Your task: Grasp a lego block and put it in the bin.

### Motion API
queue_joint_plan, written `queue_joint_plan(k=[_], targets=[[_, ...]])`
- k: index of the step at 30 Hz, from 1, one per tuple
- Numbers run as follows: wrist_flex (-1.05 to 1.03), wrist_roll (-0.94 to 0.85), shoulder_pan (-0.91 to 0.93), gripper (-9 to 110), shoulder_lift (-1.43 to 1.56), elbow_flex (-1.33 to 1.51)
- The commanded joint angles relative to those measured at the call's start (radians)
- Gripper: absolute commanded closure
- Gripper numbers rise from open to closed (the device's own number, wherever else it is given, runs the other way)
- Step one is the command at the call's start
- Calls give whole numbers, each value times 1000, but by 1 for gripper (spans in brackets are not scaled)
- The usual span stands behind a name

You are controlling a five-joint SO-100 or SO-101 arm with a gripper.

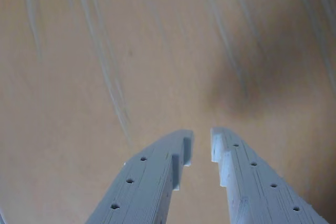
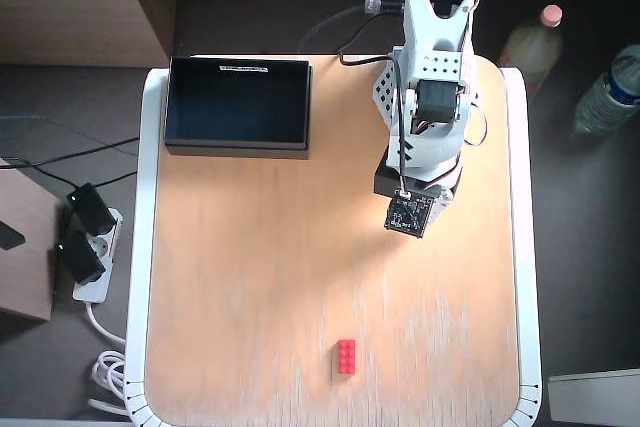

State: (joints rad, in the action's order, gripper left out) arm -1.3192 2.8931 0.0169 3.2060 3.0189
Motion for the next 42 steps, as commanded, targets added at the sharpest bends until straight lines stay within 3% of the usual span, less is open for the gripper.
queue_joint_plan(k=[1,37,42], targets=[[-9,-3,8,101,91,155],[-9,-3,-21,101,91,155],[-6,160,-15,101,89,155]])
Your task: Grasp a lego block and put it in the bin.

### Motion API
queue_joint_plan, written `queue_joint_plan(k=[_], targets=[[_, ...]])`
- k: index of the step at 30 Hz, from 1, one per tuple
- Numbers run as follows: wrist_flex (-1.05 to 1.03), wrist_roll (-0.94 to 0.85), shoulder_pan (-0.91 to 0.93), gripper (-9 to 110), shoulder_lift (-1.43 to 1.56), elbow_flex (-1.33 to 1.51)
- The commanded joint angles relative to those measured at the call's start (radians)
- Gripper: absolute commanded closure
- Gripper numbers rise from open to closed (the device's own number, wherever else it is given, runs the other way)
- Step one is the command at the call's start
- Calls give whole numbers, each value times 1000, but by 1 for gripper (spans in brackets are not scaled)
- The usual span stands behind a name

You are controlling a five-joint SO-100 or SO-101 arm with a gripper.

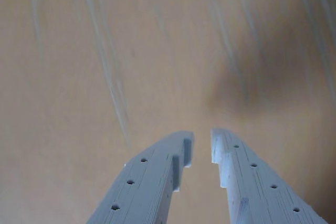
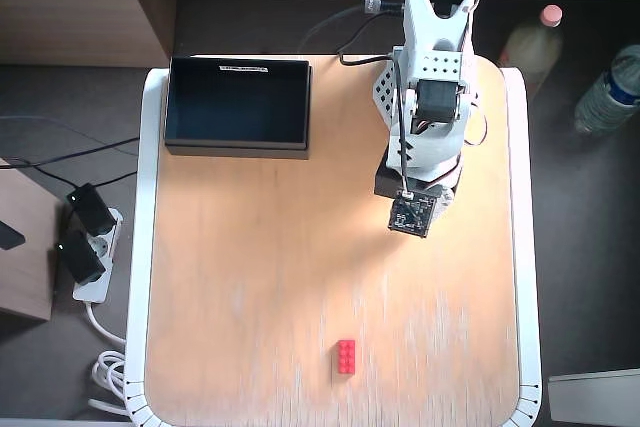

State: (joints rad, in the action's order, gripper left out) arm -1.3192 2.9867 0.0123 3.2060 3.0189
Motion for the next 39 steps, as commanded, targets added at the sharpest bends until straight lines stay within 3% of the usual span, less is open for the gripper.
queue_joint_plan(k=[1,12,26,39], targets=[[-6,89,-11,101,89,155],[118,222,41,101,37,91],[169,249,91,101,-503,-531],[187,318,178,100,-874,-890]])
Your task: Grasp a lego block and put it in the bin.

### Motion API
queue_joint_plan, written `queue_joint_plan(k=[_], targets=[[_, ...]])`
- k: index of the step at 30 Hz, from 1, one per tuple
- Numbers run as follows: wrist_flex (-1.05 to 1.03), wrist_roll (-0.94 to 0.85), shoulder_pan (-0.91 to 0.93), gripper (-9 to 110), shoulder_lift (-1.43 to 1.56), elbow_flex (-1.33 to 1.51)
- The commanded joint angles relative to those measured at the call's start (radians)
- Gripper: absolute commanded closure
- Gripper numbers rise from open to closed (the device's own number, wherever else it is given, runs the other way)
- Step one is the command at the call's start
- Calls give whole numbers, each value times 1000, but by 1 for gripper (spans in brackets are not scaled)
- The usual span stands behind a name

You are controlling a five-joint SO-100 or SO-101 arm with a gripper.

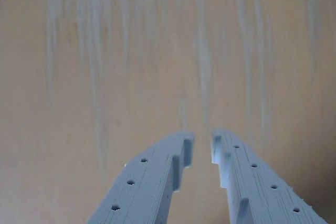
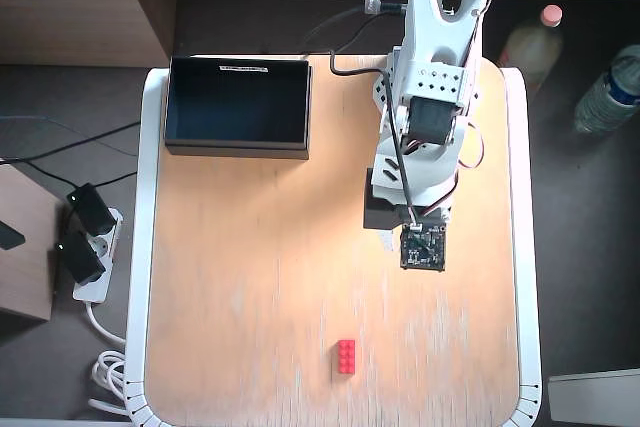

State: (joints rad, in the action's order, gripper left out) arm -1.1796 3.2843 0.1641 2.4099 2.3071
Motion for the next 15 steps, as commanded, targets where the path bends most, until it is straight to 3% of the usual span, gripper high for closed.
queue_joint_plan(k=[1,15], targets=[[58,28,38,100,-107,-198],[336,64,195,98,-474,-391]])
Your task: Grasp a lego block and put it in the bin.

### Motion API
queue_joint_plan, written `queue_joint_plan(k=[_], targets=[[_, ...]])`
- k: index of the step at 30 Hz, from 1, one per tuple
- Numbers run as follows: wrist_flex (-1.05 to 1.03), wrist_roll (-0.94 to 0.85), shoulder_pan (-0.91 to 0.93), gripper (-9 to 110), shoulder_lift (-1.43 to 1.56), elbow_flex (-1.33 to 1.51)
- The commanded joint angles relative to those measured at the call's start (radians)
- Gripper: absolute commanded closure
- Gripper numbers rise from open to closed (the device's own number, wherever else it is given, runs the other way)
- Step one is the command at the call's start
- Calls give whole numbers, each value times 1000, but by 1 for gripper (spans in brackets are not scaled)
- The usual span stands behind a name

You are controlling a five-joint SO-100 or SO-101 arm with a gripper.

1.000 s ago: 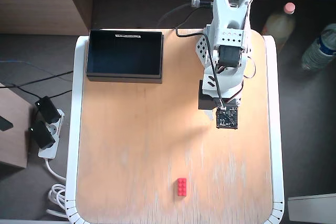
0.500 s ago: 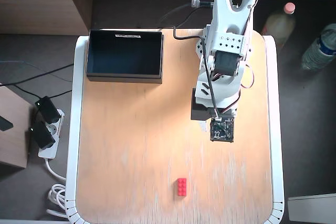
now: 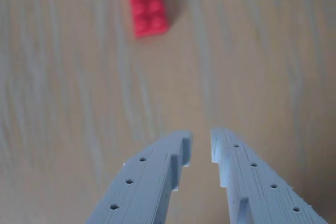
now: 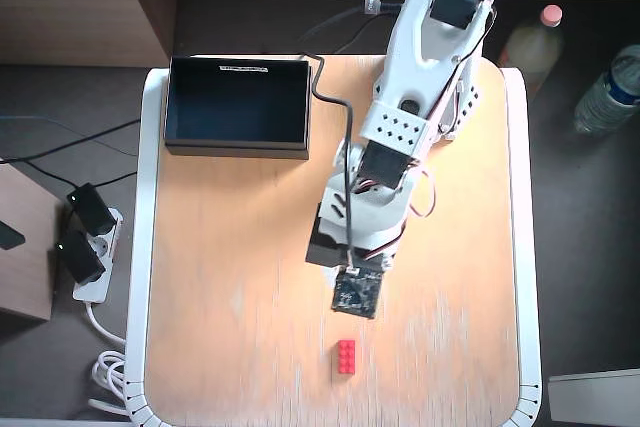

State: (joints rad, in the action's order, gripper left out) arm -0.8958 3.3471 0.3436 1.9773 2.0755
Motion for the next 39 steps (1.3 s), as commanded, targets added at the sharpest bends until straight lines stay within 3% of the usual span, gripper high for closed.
queue_joint_plan(k=[1,18,29,39], targets=[[54,3,17,98,-60,-175],[64,-80,-26,95,-365,-400],[-35,-110,-31,92,-558,-603],[-34,-117,-80,83,-623,-621]])
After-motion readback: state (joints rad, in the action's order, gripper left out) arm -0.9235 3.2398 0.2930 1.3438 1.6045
